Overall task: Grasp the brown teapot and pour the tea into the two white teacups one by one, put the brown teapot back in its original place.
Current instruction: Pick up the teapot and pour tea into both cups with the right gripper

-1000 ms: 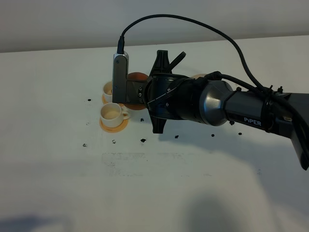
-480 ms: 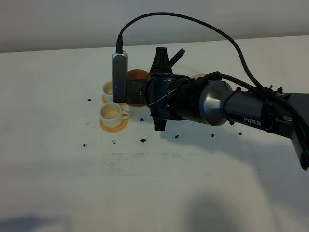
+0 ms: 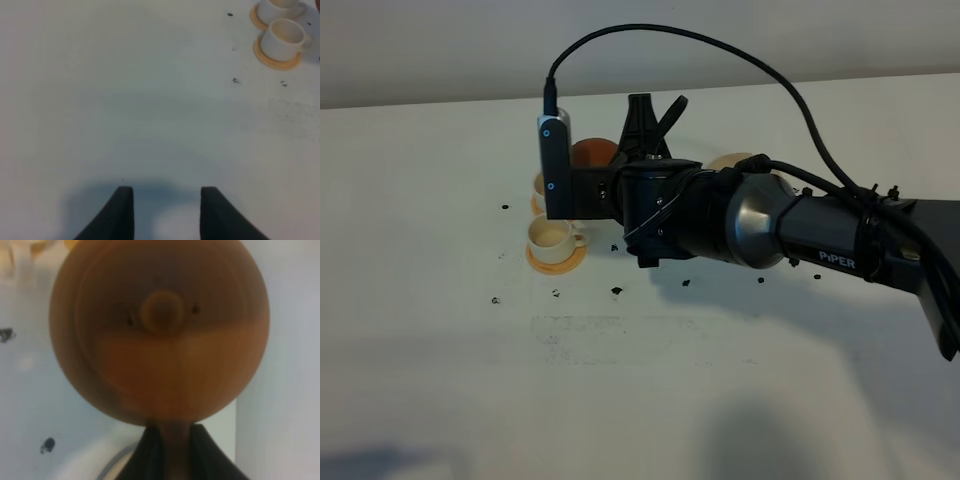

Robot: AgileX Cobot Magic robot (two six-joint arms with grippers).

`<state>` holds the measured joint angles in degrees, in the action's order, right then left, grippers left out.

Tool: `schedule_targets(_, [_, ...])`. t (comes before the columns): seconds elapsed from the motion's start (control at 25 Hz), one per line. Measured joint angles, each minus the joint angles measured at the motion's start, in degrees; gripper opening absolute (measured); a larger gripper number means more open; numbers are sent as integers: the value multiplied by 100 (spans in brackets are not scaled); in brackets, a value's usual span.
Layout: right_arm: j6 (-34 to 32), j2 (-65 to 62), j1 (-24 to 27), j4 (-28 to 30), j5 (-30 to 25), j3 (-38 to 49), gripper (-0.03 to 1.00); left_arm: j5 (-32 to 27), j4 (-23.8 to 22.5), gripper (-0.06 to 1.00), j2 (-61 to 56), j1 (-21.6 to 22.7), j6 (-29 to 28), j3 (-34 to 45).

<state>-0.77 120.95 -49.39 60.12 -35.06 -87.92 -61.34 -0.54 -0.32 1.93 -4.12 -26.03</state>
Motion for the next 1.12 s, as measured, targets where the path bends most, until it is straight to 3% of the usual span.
schedule_targets(1.12, [-59, 265, -304, 1081, -376, 4, 9, 0, 0, 31, 0, 0, 0, 0])
